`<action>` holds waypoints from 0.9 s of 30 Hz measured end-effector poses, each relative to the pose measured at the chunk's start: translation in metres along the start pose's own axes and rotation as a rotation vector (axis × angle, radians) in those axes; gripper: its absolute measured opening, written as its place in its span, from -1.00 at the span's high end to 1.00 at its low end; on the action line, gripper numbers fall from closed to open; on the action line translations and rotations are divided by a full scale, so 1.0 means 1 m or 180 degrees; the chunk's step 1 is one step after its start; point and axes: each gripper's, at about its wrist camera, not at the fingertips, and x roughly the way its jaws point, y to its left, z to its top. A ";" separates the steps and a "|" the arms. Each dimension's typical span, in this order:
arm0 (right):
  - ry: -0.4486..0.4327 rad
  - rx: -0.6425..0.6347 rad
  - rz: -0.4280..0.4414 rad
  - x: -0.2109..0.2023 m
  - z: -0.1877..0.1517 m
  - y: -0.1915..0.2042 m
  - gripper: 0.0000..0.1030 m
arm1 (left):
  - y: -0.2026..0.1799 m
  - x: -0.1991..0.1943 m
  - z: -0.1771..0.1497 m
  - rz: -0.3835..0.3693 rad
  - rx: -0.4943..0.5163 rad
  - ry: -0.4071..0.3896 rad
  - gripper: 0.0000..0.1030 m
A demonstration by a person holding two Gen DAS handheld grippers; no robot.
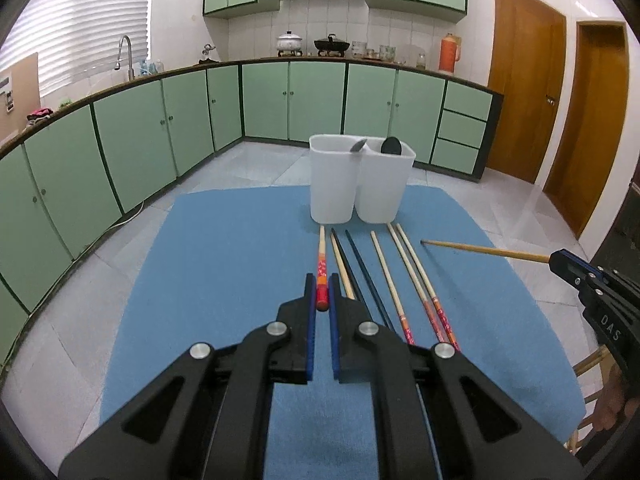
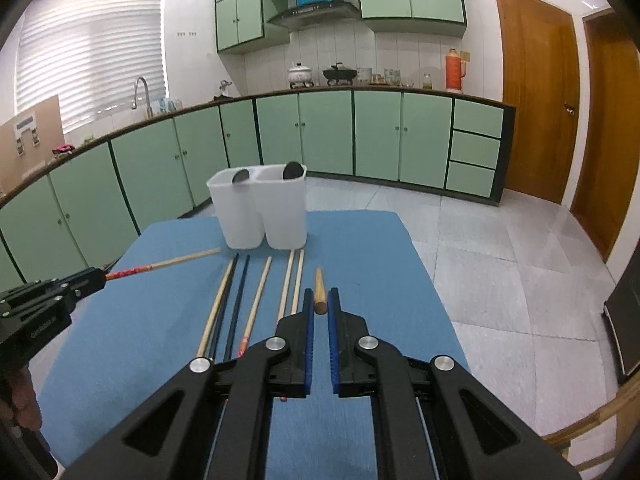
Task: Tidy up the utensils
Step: 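Lift the red-patterned chopstick with the left tool while the right tool carries the wooden chopstick to the holder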
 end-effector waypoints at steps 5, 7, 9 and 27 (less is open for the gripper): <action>-0.0052 0.0006 0.0043 -0.005 0.008 0.003 0.88 | 0.003 -0.012 0.011 -0.0036 -0.0024 -0.0136 0.91; -0.0067 0.0000 0.0058 -0.005 0.012 0.004 0.88 | 0.004 -0.015 0.018 -0.0045 -0.0030 -0.0186 0.91; -0.0088 -0.0003 0.0068 -0.006 0.017 0.006 0.88 | 0.005 -0.018 0.023 -0.0057 -0.0036 -0.0227 0.91; -0.0280 -0.0073 0.0291 -0.004 0.085 0.001 0.88 | 0.012 -0.025 0.072 -0.0174 -0.0140 -0.0469 0.91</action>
